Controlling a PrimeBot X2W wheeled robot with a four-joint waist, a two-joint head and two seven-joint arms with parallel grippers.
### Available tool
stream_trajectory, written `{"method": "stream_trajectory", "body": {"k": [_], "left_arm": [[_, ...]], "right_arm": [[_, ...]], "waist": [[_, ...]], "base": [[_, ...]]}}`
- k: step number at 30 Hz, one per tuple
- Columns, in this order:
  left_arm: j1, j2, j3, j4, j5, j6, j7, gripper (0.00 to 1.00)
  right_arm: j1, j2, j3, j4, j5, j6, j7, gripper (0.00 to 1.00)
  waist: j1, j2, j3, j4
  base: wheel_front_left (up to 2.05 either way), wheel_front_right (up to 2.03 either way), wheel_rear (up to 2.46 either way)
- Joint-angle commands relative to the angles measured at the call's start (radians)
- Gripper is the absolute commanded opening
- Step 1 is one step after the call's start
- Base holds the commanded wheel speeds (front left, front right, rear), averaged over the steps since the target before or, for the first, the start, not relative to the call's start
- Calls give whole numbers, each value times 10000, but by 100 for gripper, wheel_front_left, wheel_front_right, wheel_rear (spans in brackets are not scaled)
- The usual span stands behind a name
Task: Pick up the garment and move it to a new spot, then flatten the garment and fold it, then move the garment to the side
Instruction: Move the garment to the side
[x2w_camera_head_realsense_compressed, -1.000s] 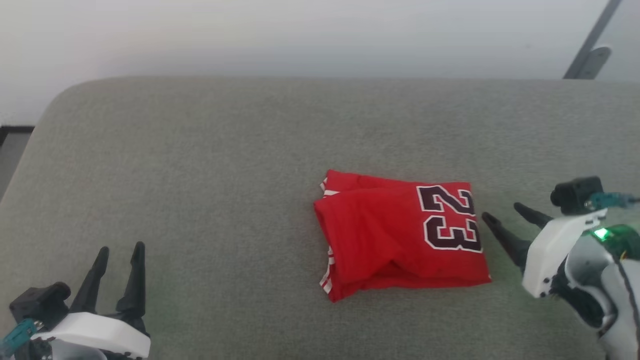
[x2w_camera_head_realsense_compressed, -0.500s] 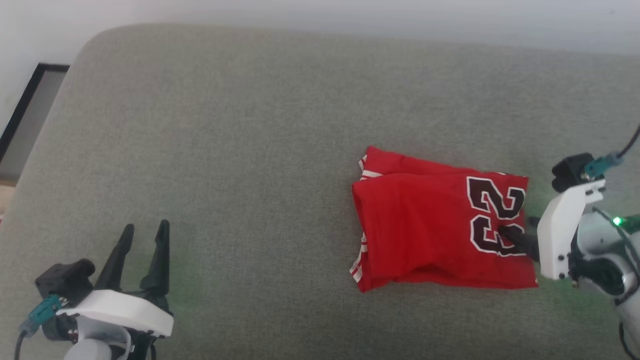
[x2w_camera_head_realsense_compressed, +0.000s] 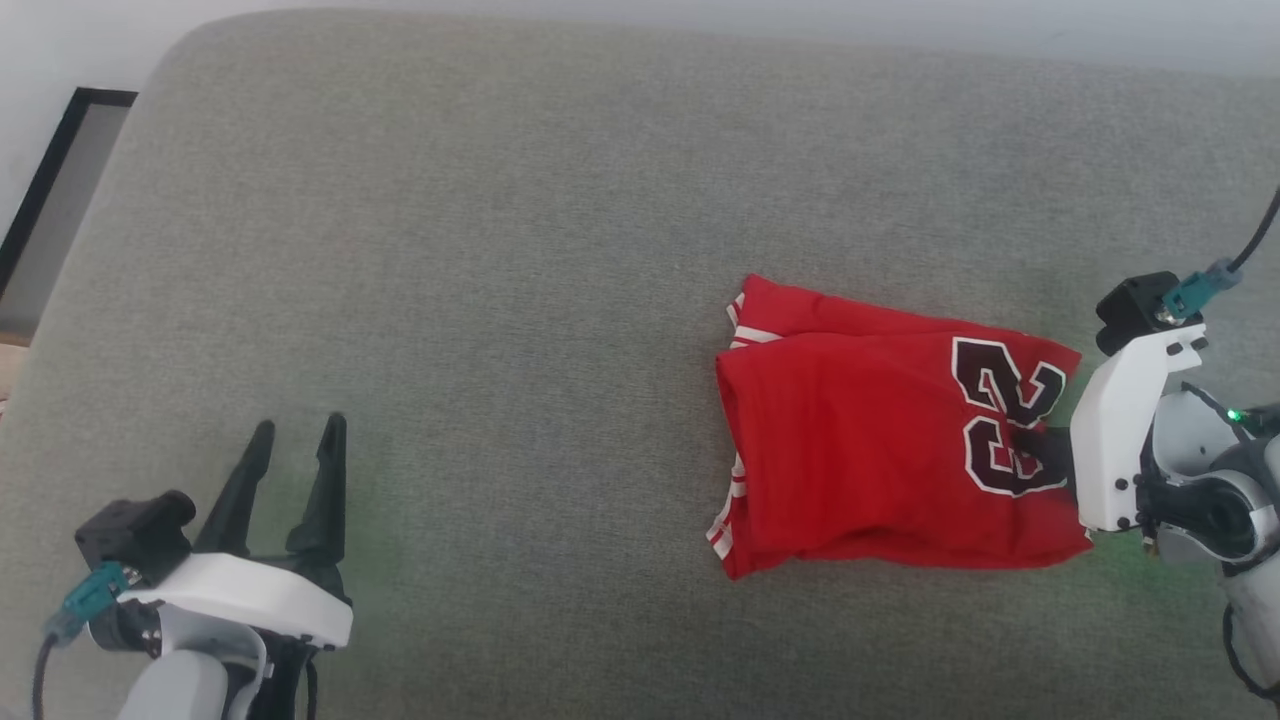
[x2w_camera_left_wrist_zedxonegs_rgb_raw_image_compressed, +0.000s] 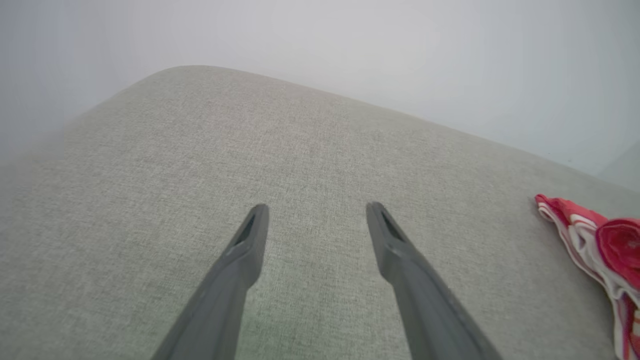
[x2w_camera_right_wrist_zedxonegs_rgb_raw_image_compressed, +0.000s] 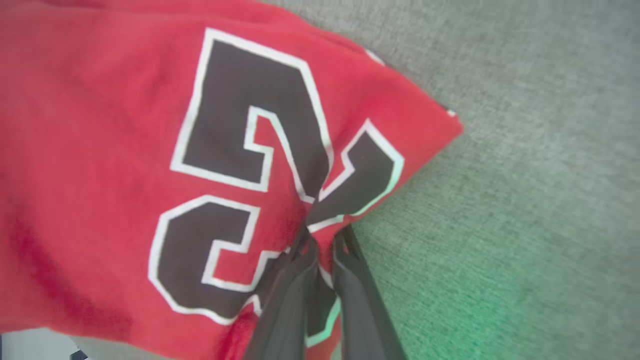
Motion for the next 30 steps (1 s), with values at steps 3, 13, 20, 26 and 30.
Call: {"method": "stream_trajectory", "body": {"k": [3,13,20,26,30], "left_arm": [[-230,120,-25,-79,20,-33,-45,100],[-680,458,-261,-418,187,-33,-45,100],[-1283,745,-656,-663,234,-33,-45,100],[-1774,1023,-1020,-736,313,-33,-45,100],[-2206,1240,-1403,-785,246,-33,-45,100]], "right_arm": [[307,92,-208,-178,-212,-3,174,0],[-272,-457,-1272,-1059,-773,-6,58,0],[-947,-906,-1880,-1002,-1086,-6,-283,0],[-1508,-1102,-2092,-722,-1304,-6,-864,0],[-1911,-1305,-2230,-329,-1399,-6,-1302,0]], "waist": [[0,-1,24,-220],[0,-1,310,-1188],[0,-1,780,-2267],[0,-1,1176,-3114],[0,-1,1478,-3613]], "base": [[0,0,0],[0,0,0],[0,0,0],[0,0,0],[0,0,0]]}}
